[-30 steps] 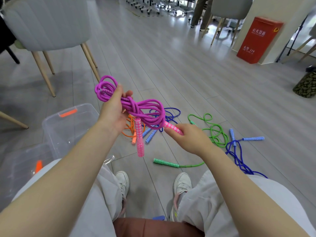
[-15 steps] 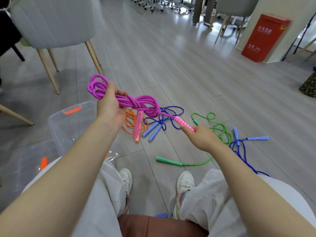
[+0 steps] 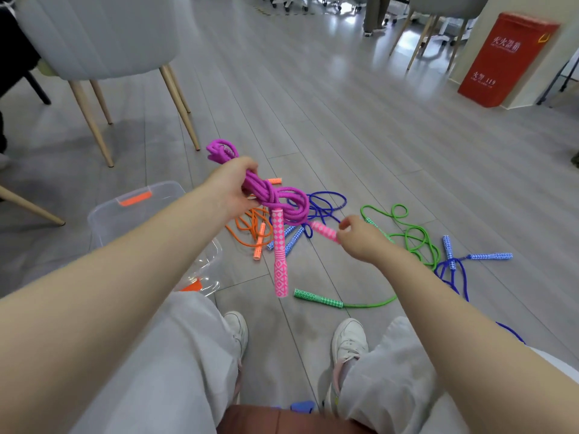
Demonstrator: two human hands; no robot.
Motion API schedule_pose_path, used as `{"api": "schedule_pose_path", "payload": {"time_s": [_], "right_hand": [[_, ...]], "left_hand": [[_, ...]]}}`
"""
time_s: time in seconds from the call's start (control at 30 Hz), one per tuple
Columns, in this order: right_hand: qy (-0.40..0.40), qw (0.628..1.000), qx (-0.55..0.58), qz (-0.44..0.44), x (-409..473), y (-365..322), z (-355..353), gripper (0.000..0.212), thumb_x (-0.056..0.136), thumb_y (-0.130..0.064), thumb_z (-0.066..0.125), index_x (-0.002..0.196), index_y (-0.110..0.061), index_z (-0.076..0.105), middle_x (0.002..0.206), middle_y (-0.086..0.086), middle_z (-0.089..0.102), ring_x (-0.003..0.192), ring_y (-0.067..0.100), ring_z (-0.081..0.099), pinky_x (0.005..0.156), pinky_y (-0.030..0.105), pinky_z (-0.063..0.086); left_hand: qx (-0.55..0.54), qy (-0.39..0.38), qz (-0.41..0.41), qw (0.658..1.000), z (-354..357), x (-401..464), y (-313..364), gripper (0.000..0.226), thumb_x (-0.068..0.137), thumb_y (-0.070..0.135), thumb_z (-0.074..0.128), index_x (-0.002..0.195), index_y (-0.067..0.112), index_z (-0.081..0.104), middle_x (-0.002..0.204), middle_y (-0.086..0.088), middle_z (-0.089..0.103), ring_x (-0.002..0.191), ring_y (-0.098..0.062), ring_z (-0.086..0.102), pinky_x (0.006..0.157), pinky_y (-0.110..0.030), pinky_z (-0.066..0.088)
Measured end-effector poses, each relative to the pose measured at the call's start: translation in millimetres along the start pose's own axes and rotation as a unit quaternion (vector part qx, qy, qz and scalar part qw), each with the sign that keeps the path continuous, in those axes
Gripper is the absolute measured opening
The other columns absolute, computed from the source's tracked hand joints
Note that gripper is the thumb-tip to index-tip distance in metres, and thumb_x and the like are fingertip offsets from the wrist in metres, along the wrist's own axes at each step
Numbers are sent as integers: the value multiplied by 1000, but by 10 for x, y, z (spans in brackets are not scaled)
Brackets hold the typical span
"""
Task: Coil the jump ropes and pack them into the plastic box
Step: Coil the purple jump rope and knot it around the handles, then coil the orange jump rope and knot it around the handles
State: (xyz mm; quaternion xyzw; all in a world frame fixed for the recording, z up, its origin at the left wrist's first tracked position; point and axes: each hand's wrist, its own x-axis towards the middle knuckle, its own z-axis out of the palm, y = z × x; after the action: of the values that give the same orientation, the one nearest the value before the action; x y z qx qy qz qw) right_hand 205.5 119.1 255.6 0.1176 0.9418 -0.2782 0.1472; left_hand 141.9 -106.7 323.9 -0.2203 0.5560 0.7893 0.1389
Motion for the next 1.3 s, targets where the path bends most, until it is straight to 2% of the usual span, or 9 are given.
{"api": "schedule_pose_path", "payload": {"time_s": [0.2,0.33,0.43,0.7,0.8,0.9,1.1,1.2,1.3], "right_hand": [[-31,937,321,-134,444,-479,374,48,93,-20,57,138,-21,42,130,4,56,107,15,61,84,24,49],[-7,963,206,-176,828,-653,722,70,70,-57,75,126,-26,48,115,-6,63,94,9,66,83,35,56],[23,973,140,-182,1143,-718,917,51,74,-51,71,117,-28,54,99,-10,62,83,7,63,76,35,54],[-100,959,260,-60,1917,-816,1333,45,73,-30,77,113,-20,57,96,0,68,81,16,68,76,36,58],[-159,935,316,-24,2127,-808,1497,38,80,-26,75,111,-9,60,86,3,66,65,8,64,58,21,53],[-231,898,374,30,2320,-808,1745,38,83,-23,74,114,-8,59,91,10,67,73,19,68,67,37,61],[-281,887,355,87,2611,-871,2306,36,85,-26,73,111,-10,54,98,14,62,65,21,63,60,36,60],[-262,906,324,70,2700,-958,2623,35,76,-40,75,96,-16,60,96,9,66,80,26,66,80,48,58],[-274,915,290,58,2782,-989,2887,56,77,-46,73,120,-11,59,107,4,66,90,16,64,85,32,51]], "left_hand": [[83,-13,-39,996,64,595,-158,21,95,18,51,75,13,48,69,-5,47,66,-19,54,68,-41,54],[85,-27,-59,994,31,1038,-193,24,96,31,55,79,16,50,75,-2,50,67,-16,55,65,-39,54],[88,-34,-61,994,-84,1382,-235,21,93,30,61,81,16,50,77,-4,51,67,-16,56,56,-31,56],[97,-104,-23,990,-588,2193,-544,8,92,5,58,98,9,57,97,-11,69,83,-23,68,84,-39,57],[128,-58,-15,990,-718,2492,-719,9,95,12,57,102,8,59,89,-7,69,71,-17,69,68,-32,60],[176,-22,-45,983,-864,2789,-879,19,95,16,57,112,7,58,87,-6,68,66,-15,68,56,-26,58],[371,30,-100,923,-1086,3346,-1056,7,92,9,58,85,9,58,78,-9,66,67,-22,65,65,-37,60],[480,37,-134,866,-1184,3583,-1069,6,91,6,57,85,5,58,80,-19,64,72,-33,65,74,-49,59],[587,12,-180,789,-1290,3760,-1041,13,91,10,58,91,-2,62,86,-25,67,71,-35,64,73,-45,58]]}}
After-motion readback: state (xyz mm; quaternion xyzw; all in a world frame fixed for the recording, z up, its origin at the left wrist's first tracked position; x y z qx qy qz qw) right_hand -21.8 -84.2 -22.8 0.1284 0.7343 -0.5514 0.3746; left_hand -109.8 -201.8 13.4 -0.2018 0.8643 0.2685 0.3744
